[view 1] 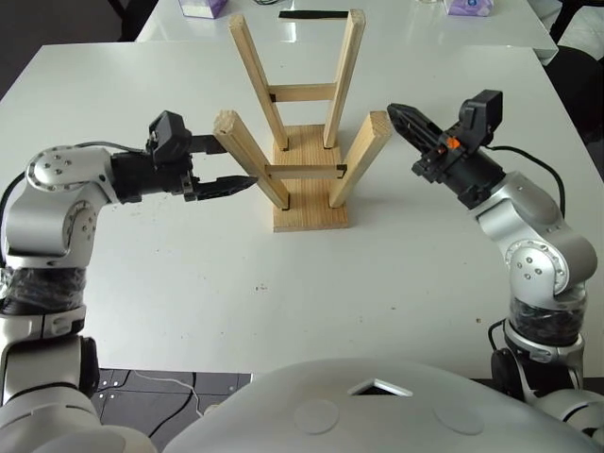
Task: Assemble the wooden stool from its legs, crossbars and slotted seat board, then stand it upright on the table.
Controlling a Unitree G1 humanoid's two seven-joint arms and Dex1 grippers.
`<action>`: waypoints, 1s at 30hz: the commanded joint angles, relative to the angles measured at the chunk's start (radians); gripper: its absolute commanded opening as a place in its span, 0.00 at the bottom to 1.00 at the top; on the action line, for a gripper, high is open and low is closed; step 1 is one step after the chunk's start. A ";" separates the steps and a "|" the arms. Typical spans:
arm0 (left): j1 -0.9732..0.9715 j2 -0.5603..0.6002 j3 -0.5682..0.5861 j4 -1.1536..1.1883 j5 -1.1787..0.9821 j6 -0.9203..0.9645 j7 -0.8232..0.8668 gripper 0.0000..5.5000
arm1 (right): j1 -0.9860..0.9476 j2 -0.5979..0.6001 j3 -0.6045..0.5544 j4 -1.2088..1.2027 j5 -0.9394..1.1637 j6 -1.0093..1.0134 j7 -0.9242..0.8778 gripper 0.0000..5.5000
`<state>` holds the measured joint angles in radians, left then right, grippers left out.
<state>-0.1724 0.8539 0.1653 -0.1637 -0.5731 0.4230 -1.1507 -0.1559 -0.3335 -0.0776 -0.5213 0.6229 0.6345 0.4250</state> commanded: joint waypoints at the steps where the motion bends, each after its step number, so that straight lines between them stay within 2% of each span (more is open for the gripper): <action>1: 0.189 -0.085 0.240 -0.144 -0.064 0.105 0.244 0.56 | 0.051 -0.012 0.004 -0.033 -0.077 -0.016 -0.069 0.00; 3: 0.219 -0.251 0.292 -0.216 -0.060 0.149 0.523 0.48 | 0.116 0.015 0.040 -0.074 -0.181 -0.008 -0.185 0.00; 6: 0.225 -0.491 0.213 -0.290 0.109 0.188 0.922 0.39 | 0.154 0.075 0.119 -0.073 -0.410 -0.009 -0.415 0.00; 9: 0.232 -0.670 0.096 -0.383 0.188 0.214 1.126 0.31 | 0.146 0.051 0.237 -0.075 -0.600 -0.035 -0.499 0.00; 11: 0.242 -0.735 0.018 -0.462 0.222 0.211 1.184 0.25 | 0.130 0.077 0.269 -0.112 -0.611 -0.006 -0.509 0.00; 15: 0.307 -0.776 -0.125 -0.602 0.325 0.205 1.252 0.13 | 0.122 0.131 0.345 -0.177 -0.643 0.044 -0.517 0.00; 19: 0.318 -0.793 -0.194 -0.667 0.402 0.228 1.305 0.00 | 0.113 0.184 0.386 -0.209 -0.681 0.078 -0.532 0.00; 27: 0.303 -0.767 -0.308 -0.725 0.443 0.287 1.266 0.00 | 0.113 0.254 0.527 -0.268 -0.788 0.128 -0.564 0.00; 30: 0.293 -0.764 -0.329 -0.733 0.445 0.301 1.254 0.00 | 0.128 0.256 0.547 -0.278 -0.818 0.140 -0.557 0.00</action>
<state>0.1377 0.0884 -0.1249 -0.8787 -0.1237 0.7015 0.1316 -0.0415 -0.0821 0.4402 -0.7800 -0.1796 0.7564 -0.1441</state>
